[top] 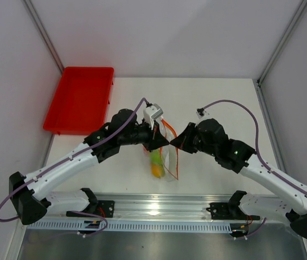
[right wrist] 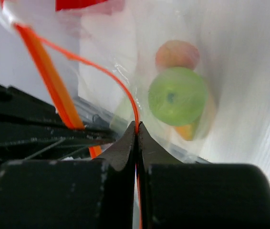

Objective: Place the food in the zip-top bag and seal the zipper
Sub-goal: Zip the zipper food storage bag at the center of the board.

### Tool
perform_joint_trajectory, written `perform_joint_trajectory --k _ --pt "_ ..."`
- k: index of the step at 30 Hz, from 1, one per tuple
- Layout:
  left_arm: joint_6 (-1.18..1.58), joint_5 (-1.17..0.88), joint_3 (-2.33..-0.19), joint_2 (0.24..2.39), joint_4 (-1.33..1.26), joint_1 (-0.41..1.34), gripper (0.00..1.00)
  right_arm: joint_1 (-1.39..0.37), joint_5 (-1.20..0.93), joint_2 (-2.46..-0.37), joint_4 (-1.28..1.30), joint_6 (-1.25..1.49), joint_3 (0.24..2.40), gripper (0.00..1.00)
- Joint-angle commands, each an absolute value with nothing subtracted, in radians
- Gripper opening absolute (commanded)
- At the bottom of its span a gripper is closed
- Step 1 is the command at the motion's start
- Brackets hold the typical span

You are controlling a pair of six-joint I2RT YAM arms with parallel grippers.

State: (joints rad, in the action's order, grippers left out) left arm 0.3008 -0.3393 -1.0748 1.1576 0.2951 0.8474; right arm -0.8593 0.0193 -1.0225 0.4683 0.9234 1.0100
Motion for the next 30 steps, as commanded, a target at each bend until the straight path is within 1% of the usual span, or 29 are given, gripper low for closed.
perform_joint_trajectory --k 1,2,5,8,9,11,12,14,15,17,20,24,30 --pt "0.274 -0.442 -1.037 1.150 0.285 0.841 0.01 -0.873 0.113 -1.006 0.400 1.086 0.966 0.00" --pt "0.284 -0.437 -1.014 1.154 0.266 0.841 0.02 -0.883 0.123 -1.009 0.402 1.098 0.960 0.00" --pt "0.319 -0.422 -0.971 1.147 0.229 0.841 0.14 -0.911 0.169 -1.012 0.403 1.127 0.953 0.00" --pt "0.357 -0.429 -0.936 1.135 0.189 0.844 0.46 -0.925 0.207 -1.009 0.410 1.163 0.942 0.00" --pt "0.362 -0.428 -0.930 1.129 0.187 0.847 0.66 -0.930 0.215 -1.006 0.407 1.172 0.939 0.00" --pt "0.379 -0.407 -0.925 1.108 0.187 0.854 0.74 -0.939 0.244 -1.003 0.416 1.201 0.937 0.00" --pt "0.383 -0.399 -0.917 1.097 0.180 0.861 0.81 -0.949 0.251 -1.003 0.414 1.204 0.939 0.00" --pt "0.402 -0.377 -0.908 1.072 0.172 0.864 0.85 -0.963 0.287 -1.005 0.432 1.212 0.946 0.00" --pt "0.406 -0.368 -0.910 1.054 0.172 0.870 0.89 -0.969 0.307 -1.006 0.446 1.235 0.951 0.00" --pt "0.420 -0.367 -0.913 1.039 0.175 0.876 0.92 -0.983 0.342 -1.005 0.462 1.244 0.960 0.00" --pt "0.433 -0.341 -0.917 1.016 0.175 0.887 0.99 -0.989 0.389 -1.003 0.503 1.279 0.969 0.00" --pt "0.420 -0.301 -0.951 1.020 0.204 0.919 0.99 -0.991 0.439 -1.015 0.574 1.325 1.003 0.00" --pt "0.367 -0.212 -1.009 1.080 0.250 0.994 1.00 -0.994 0.440 -1.026 0.584 1.367 1.022 0.00"
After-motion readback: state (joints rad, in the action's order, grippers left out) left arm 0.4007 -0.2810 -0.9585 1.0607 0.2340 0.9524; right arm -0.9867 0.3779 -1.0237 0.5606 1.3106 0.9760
